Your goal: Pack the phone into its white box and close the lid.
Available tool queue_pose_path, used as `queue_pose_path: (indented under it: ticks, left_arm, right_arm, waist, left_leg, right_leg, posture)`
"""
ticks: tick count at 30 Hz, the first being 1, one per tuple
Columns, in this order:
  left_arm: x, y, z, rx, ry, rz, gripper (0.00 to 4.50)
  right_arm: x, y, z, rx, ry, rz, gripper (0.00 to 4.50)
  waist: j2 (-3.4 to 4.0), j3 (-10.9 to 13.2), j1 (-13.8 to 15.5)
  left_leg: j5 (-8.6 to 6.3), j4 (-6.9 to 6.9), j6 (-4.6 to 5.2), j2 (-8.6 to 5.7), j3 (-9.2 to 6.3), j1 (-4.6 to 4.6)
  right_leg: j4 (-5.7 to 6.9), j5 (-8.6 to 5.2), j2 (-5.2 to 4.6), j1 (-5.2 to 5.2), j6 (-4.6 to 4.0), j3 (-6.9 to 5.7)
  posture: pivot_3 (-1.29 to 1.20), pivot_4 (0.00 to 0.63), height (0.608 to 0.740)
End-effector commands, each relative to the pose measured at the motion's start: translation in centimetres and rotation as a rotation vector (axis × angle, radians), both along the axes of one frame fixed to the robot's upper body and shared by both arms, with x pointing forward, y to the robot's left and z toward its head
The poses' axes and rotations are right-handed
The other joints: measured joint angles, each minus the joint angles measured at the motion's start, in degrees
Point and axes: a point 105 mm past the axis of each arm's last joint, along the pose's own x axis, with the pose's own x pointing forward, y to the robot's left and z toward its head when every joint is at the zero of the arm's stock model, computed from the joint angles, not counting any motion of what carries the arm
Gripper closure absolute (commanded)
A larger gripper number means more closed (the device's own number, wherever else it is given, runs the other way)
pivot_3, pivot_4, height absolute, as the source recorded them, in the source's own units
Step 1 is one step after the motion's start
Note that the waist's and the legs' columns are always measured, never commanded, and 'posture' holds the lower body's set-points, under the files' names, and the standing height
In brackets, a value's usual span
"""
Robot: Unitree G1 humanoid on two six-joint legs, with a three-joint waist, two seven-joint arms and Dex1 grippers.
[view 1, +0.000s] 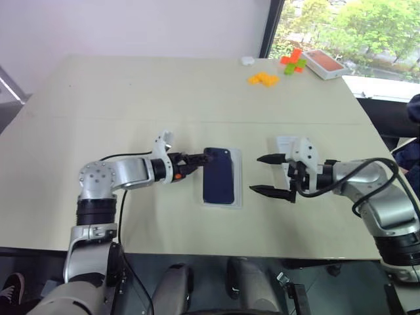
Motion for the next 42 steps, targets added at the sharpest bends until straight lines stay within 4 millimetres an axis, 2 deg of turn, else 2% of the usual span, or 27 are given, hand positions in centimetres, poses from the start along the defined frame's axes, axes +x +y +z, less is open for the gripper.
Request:
queue_pose_path:
  ticks: [1,2,4,7,8,11,16,21,24,27,30,31,33,36,40,42]
  left_arm:
    - [-0.4,-1.4,1.5,-0.027,-0.066,-0.05,1.34]
    - [-0.5,-1.4,1.5,-0.025,-0.069,-0.053,1.74]
    - [-0.7,-1.1,1.8,-0.039,-0.076,-0.055,2.81]
    - [-0.3,0.0,2.1,-0.036,-0.085,-0.026,4.31]
    - [-0.3,0.1,1.8,-0.02,-0.084,-0.026,4.46]
    - [-0.5,-0.1,1.4,-0.01,-0.079,-0.032,4.46]
    - [-0.9,-0.3,2.2,-0.06,-0.095,-0.042,4.46]
    - [-0.4,0.5,5.4,-0.078,-0.323,-0.013,4.46]
    - [-1.0,-0.1,5.2,-0.041,-0.391,-0.052,4.46]
    - [-0.8,0.2,5.4,-0.106,-0.385,-0.033,4.46]
    - [-1.2,0.8,6.3,-0.087,-0.466,-0.075,4.46]
    - [-1.2,1.3,6.7,-0.034,-0.55,-0.079,4.46]
    - [-0.6,2.7,7.4,-0.039,-0.591,-0.041,4.46]
    - [-1.1,3.9,7.8,0.061,-0.753,-0.121,3.68]
    - [-1.7,4.3,8.0,0.052,-0.819,-0.181,1.71]
    - [-3.0,4.8,7.8,0.06,-0.89,-0.265,0.84]
  right_arm:
    - [0.3,0.5,0.9,0.004,-0.046,0.013,0.0]
    - [0.3,0.5,0.9,0.004,-0.047,0.012,0.0]
    - [0.3,0.4,0.9,0.003,-0.048,0.01,0.0]
    - [0.2,0.3,0.6,-0.007,-0.046,0.008,0.0]
    - [0.2,0.3,0.6,-0.007,-0.046,0.009,0.0]
    - [0.3,0.6,0.6,-0.007,-0.049,0.014,0.0]
    - [0.6,0.6,0.8,-0.006,-0.055,0.014,0.0]
    - [1.3,0.9,1.8,0.091,-0.054,-0.042,0.0]
    - [1.7,1.1,1.5,0.072,-0.085,-0.057,0.0]
    - [2.2,0.6,1.8,0.078,-0.093,-0.094,0.0]
    - [2.6,-0.2,1.6,0.026,-0.095,-0.131,0.0]
    - [3.2,-0.9,1.4,-0.011,-0.101,-0.182,0.0]
    - [4.6,-2.3,1.2,-0.052,-0.088,-0.321,0.0]
    - [5.4,-2.7,2.3,-0.033,-0.07,-0.456,0.0]
    - [5.6,-3.2,2.7,-0.037,-0.024,-0.573,0.0]
    - [5.3,-3.8,2.3,-0.089,0.018,-0.657,0.0]
  waist:
    - [0.0,0.0,0.0]
    - [-0.01,0.0,0.0]
    - [0.0,0.0,0.0]
    - [0.0,0.0,-0.2]
    - [0.0,0.0,-0.2]
    - [-0.01,0.0,0.0]
    - [-0.01,0.0,0.0]
    - [0.01,0.0,-0.3]
    - [0.03,0.0,-0.1]
    - [0.01,0.0,0.0]
    - [0.01,0.0,-0.1]
    - [0.01,0.0,-0.1]
    - [0.03,0.0,-0.4]
    - [0.04,0.0,-0.5]
    - [0.06,0.0,-0.2]
    - [0.06,0.0,-0.1]
  left_leg:
    - [0.0,0.0,0.01,0.0,0.0,-0.01]
    - [-0.01,0.0,0.01,0.0,0.0,-0.01]
    - [-0.01,-0.01,0.03,0.0,-0.01,-0.04]
    - [-0.02,-0.02,0.03,0.01,0.0,-0.02]
    - [-0.02,-0.02,0.03,0.02,0.0,-0.02]
    - [-0.01,-0.01,0.02,0.02,0.0,0.0]
    - [-0.02,0.02,0.05,0.0,-0.01,-0.02]
    - [-0.01,0.0,0.02,0.04,0.02,-0.01]
    - [0.01,0.0,-0.01,0.04,0.02,0.01]
    - [0.0,0.01,0.01,0.03,0.03,0.0]
    - [-0.01,0.02,0.03,0.03,0.03,-0.04]
    - [-0.01,0.01,0.04,0.03,0.03,-0.03]
    - [-0.02,-0.01,0.05,0.06,0.08,-0.03]
    - [-0.01,0.0,0.03,0.08,0.11,-0.03]
    - [-0.02,-0.04,0.05,0.15,0.1,-0.06]
    - [-0.05,-0.03,0.11,0.15,0.1,-0.12]
  right_leg:
    - [-0.01,0.0,0.0,0.0,0.0,0.0]
    - [0.0,0.01,0.0,-0.01,0.02,0.0]
    - [0.0,0.04,0.0,-0.04,0.09,0.0]
    - [0.0,0.05,0.0,-0.04,0.1,0.0]
    - [0.0,0.04,0.0,-0.04,0.08,0.0]
    - [0.02,0.01,0.01,-0.02,0.02,0.0]
    - [0.0,0.03,-0.01,0.0,0.06,0.0]
    - [0.01,0.02,0.02,-0.03,0.01,0.01]
    - [0.02,0.0,0.05,-0.02,-0.03,0.01]
    - [0.0,-0.01,0.03,-0.01,-0.04,0.01]
    - [-0.01,0.0,0.04,-0.02,-0.03,0.01]
    - [0.0,0.0,0.05,-0.03,-0.03,0.01]
    - [0.0,-0.01,0.08,-0.06,-0.03,0.02]
    - [0.01,0.0,0.08,-0.1,-0.11,0.04]
    - [-0.01,-0.05,0.14,-0.12,-0.19,0.03]
    - [-0.05,-0.05,0.12,-0.13,-0.18,0.01]
  posture:
    - [0.0,0.15,0.74]
    - [0.0,0.15,0.74]
    - [0.0,0.15,0.74]
    - [0.0,0.15,0.74]
    - [0.0,0.15,0.74]
    - [0.0,0.15,0.74]
    - [0.0,0.15,0.74]
    - [0.0,0.15,0.74]
    - [0.0,0.15,0.74]
    - [0.0,0.15,0.74]
    - [0.0,0.15,0.74]
    - [0.0,0.15,0.74]
    - [0.0,0.15,0.74]
    - [0.0,0.15,0.74]
    - [0.0,0.15,0.74]
    - [0.0,0.15,0.74]
